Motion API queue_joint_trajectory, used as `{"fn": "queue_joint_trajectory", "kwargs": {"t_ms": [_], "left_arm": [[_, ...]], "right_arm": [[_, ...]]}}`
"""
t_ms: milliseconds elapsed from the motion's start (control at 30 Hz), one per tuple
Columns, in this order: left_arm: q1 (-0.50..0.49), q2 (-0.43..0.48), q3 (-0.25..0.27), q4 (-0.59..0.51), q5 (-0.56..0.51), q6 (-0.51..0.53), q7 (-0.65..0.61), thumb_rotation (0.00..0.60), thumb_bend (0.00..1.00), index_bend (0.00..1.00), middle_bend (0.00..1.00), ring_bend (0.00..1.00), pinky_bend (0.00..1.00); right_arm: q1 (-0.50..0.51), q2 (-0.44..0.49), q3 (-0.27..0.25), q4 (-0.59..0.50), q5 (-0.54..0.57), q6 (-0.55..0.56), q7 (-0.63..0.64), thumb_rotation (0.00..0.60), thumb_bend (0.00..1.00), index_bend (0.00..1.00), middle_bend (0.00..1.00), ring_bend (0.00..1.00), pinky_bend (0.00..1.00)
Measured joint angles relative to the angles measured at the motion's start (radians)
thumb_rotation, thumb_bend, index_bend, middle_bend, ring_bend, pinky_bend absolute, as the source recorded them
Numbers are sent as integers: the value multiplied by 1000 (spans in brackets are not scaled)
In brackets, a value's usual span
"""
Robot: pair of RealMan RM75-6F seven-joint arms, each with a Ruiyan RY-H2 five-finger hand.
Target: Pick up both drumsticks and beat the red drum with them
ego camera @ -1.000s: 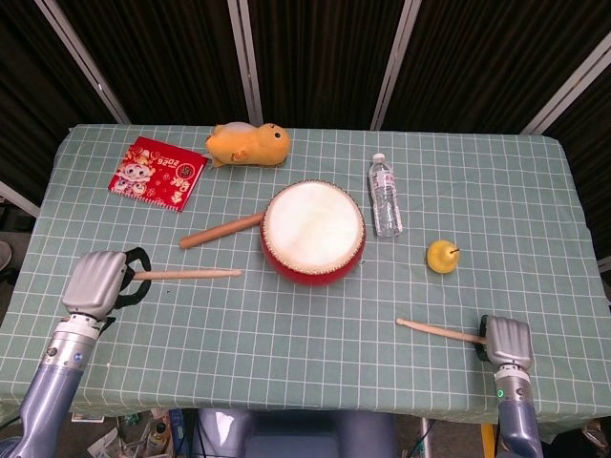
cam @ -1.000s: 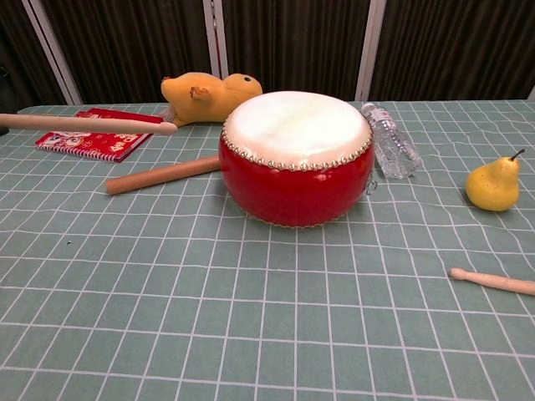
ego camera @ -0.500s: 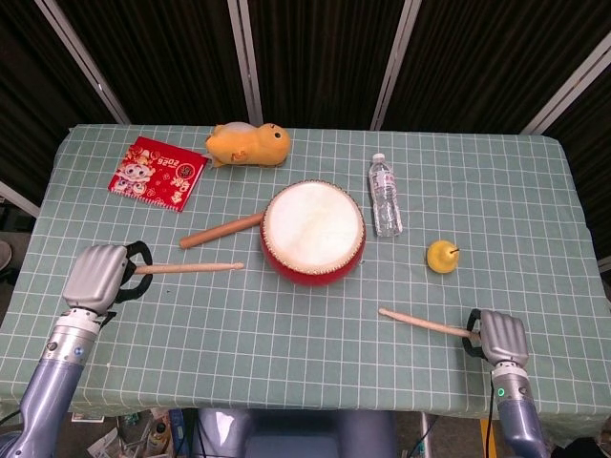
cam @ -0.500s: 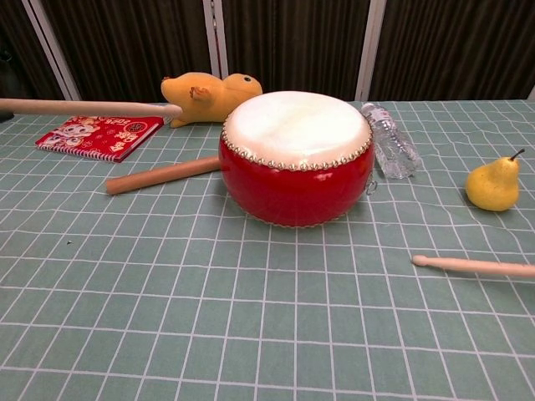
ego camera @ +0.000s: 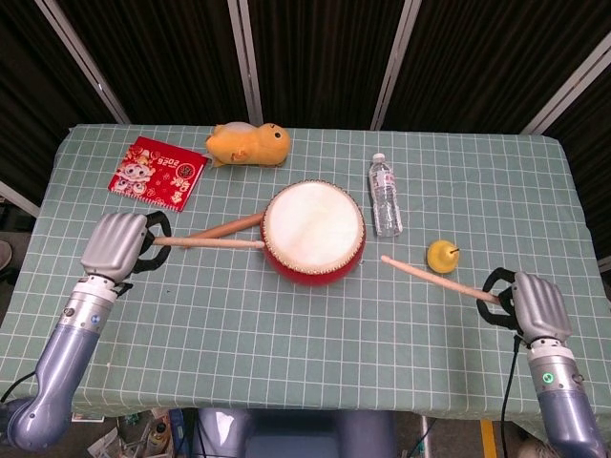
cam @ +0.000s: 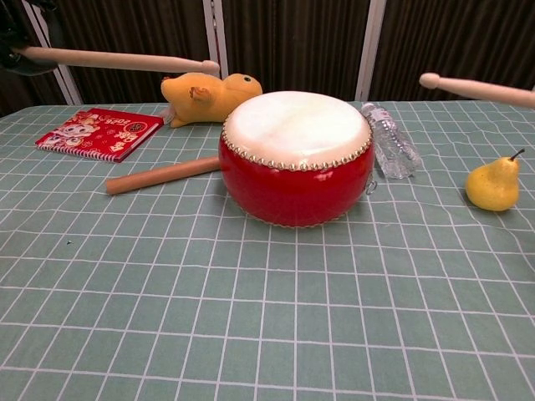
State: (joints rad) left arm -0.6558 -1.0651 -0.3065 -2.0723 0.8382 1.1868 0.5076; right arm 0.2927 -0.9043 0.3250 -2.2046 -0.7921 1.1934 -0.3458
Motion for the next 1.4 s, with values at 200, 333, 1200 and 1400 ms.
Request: {"fn": "queue_joint_trajectory", "kwargs": {"t_ms": [200,333,1200,1400], "left_arm": [[-85,-2,-54,67,-96,-58,5,600,580,792,1000,1000,1000],[-141,-3,-83,105,-145,-94,7,600,581,792,1000,1000,1000],[-279,-34,-66,314,-221,-258,-96,600,580,792,1000,1000,1000],[-269,-28,-49,348,-213,-284,-144,600,580,792,1000,1000,1000]], "right_arm": [[100,32,50,25,154,-51,-3,600,818,1000,1000,1000,1000],[192,34,77,77,279,-94,-21,600,818,1000,1000,1000,1000],[595,-175,47,383,560,-239,-148,600,818,1000,1000,1000,1000],[674,-310,-55,475,594,-203,-289,600,818,1000,1000,1000,1000]]}}
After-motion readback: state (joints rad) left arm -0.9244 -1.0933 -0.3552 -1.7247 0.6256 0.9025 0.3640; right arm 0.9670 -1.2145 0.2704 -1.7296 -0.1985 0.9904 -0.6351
